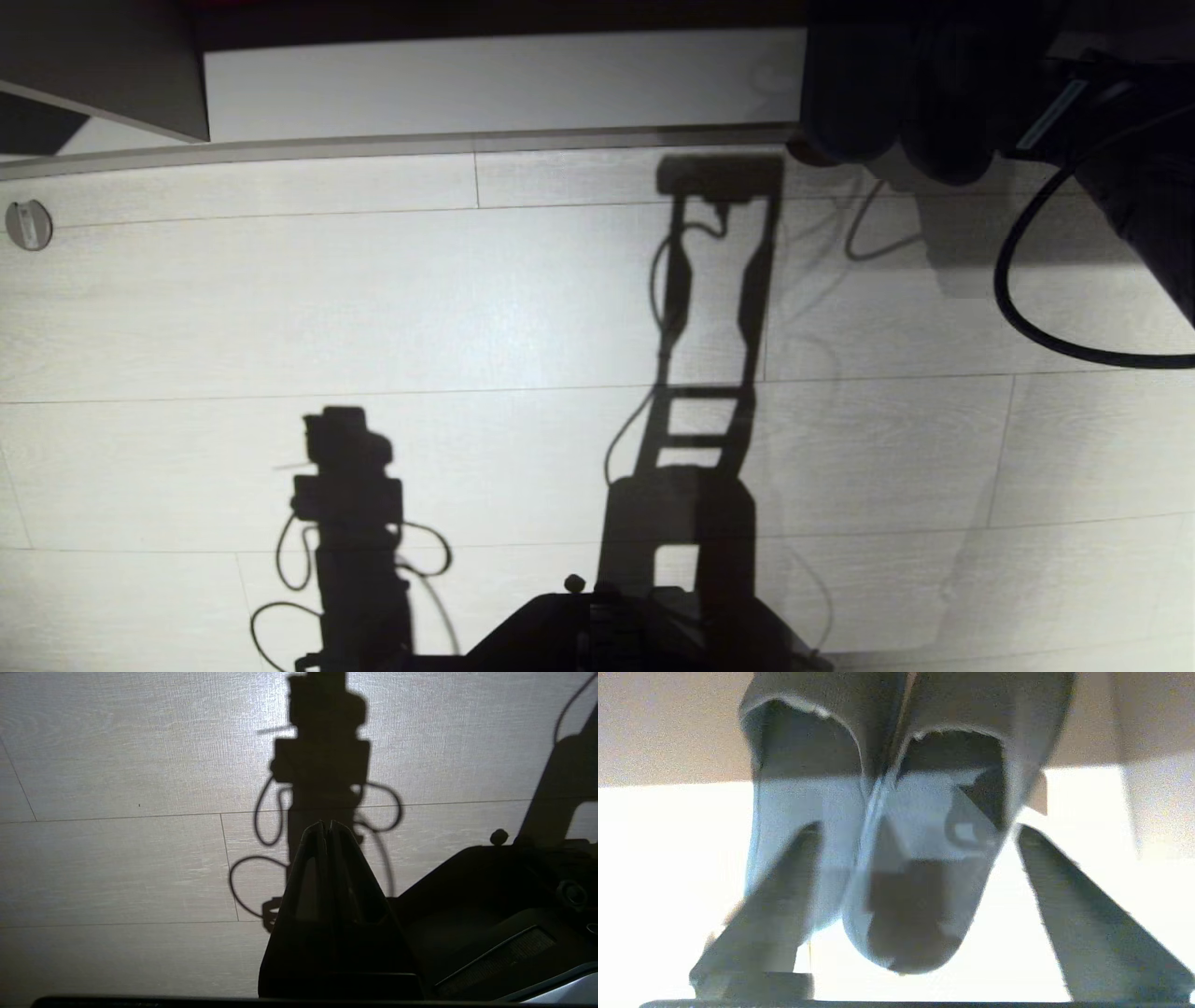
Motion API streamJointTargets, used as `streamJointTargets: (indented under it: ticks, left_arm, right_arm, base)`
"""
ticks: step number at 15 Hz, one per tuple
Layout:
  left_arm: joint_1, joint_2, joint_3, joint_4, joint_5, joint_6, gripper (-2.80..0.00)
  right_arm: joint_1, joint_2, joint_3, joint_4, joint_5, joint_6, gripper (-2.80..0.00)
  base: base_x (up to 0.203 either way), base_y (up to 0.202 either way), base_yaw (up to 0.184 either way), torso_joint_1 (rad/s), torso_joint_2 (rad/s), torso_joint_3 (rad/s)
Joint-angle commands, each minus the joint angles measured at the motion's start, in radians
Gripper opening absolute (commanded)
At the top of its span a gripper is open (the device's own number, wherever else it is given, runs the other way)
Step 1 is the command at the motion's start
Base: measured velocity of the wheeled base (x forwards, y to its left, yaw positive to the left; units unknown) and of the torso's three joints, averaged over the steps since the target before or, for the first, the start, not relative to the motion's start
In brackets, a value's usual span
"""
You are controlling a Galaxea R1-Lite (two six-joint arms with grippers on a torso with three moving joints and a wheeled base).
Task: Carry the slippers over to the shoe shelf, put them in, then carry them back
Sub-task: Place the slippers into the shoe cabinet, then pick up the slippers in the shoe cabinet
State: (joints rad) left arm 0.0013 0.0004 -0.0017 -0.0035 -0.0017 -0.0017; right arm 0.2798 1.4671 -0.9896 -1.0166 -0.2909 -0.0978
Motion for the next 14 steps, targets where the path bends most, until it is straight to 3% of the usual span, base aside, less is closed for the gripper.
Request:
streamJointTargets:
  ticks: [1, 6, 14]
  left_arm:
    - [0.000, 0.000, 0.000, -0.001, -0.001, 0.000, -2.80]
    - [0.000, 0.000, 0.000, -0.001, -0.001, 0.000, -2.80]
    - [0.000, 0.000, 0.000, -0.001, 0.000, -0.001, -2.80]
  right_arm:
    - [0.001, -0.141, 0.093, 0.028, 0.001, -0.012, -2.80]
    - [-0.024, -0.377, 0.268, 0.161, -0.001, -0.018, -2.80]
    - [-0.124, -0.816, 0.660, 0.371, 0.005, -0.018, -2.80]
  base:
    - [0.000, 0.000, 0.000, 0.000, 0.00, 0.000]
    - [0.000, 0.000, 0.000, 0.000, 0.00, 0.000]
    - [0.000, 0.000, 0.000, 0.000, 0.00, 0.000]
